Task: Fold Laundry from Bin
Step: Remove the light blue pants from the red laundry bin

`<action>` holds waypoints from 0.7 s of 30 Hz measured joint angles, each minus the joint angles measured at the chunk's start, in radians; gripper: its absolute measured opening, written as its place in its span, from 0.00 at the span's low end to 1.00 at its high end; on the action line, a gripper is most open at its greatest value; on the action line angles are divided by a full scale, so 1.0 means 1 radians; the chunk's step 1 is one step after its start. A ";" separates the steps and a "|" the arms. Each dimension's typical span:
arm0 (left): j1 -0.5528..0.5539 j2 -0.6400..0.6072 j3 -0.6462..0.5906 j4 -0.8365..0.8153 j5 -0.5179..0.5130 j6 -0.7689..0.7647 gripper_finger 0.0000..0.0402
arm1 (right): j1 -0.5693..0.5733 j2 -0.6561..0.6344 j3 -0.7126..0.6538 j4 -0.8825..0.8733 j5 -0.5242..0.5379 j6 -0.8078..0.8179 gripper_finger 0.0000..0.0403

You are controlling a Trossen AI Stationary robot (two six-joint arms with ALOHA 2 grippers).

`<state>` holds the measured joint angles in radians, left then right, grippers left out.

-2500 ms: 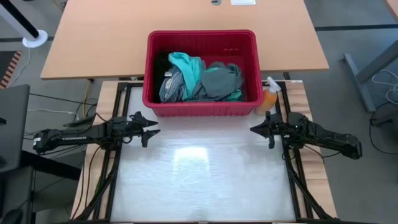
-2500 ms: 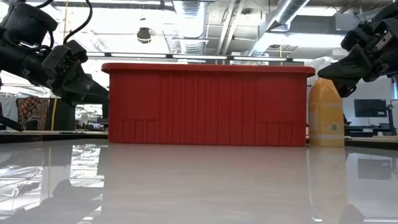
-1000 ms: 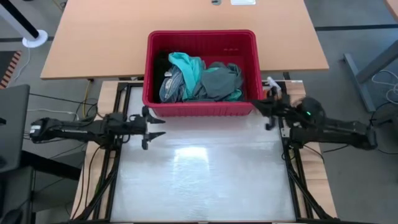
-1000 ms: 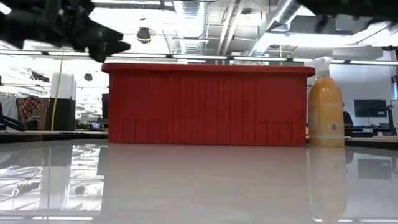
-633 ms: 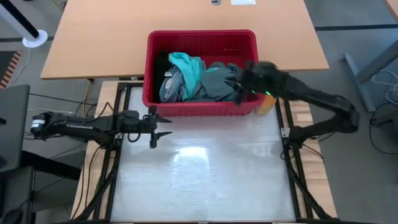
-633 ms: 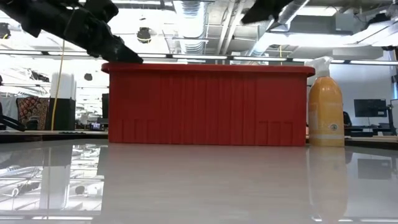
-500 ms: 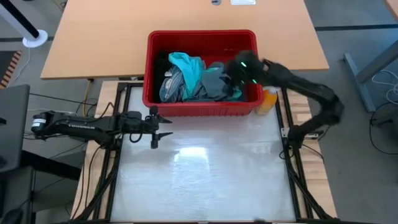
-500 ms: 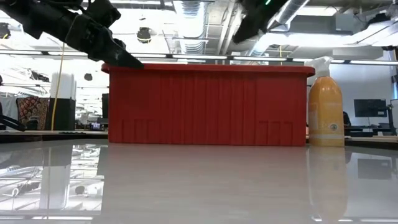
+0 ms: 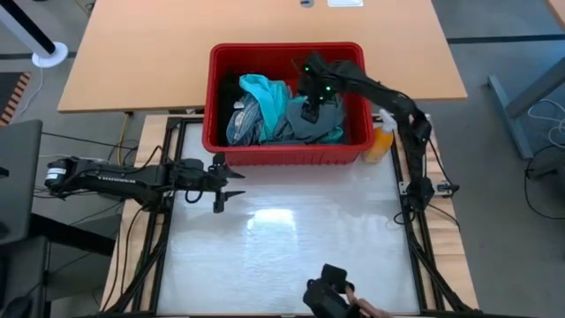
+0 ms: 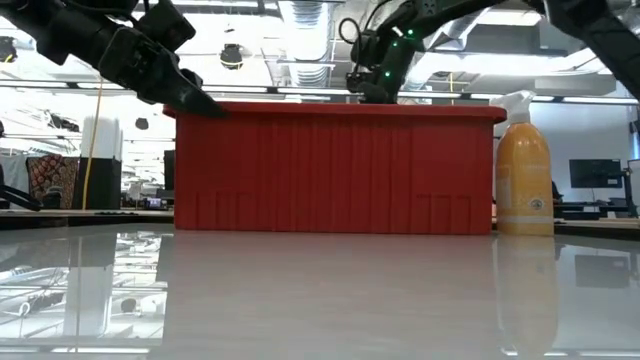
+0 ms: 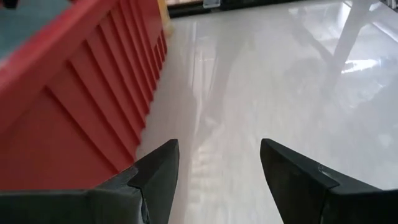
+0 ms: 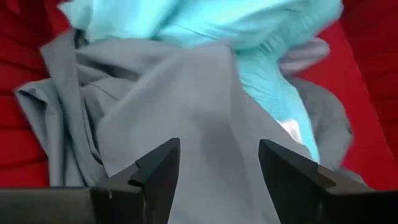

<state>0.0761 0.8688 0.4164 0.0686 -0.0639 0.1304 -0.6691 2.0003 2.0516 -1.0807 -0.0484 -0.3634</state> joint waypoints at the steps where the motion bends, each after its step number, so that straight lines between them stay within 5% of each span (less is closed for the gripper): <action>1: 0.000 0.000 0.000 -0.006 0.000 -0.001 0.54 | 0.002 0.005 0.001 0.002 -0.002 -0.005 0.62; 12: -0.002 0.000 0.000 -0.036 0.005 -0.061 0.54 | 0.007 0.094 0.001 -0.001 0.100 -0.028 0.60; 15: -0.009 0.000 0.000 -0.059 0.003 -0.083 0.54 | 0.024 0.103 0.000 -0.041 0.093 -0.039 0.47; 19: -0.025 0.000 0.000 -0.080 0.002 -0.098 0.54 | 0.063 0.087 0.000 -0.096 0.084 -0.059 0.13; 21: -0.034 0.000 0.000 -0.082 0.002 -0.098 0.54 | 0.083 0.074 0.000 -0.102 0.085 -0.052 0.07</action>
<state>0.0422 0.8688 0.4160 -0.0138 -0.0618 0.0322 -0.5856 2.0739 2.0518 -1.1832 0.0369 -0.4155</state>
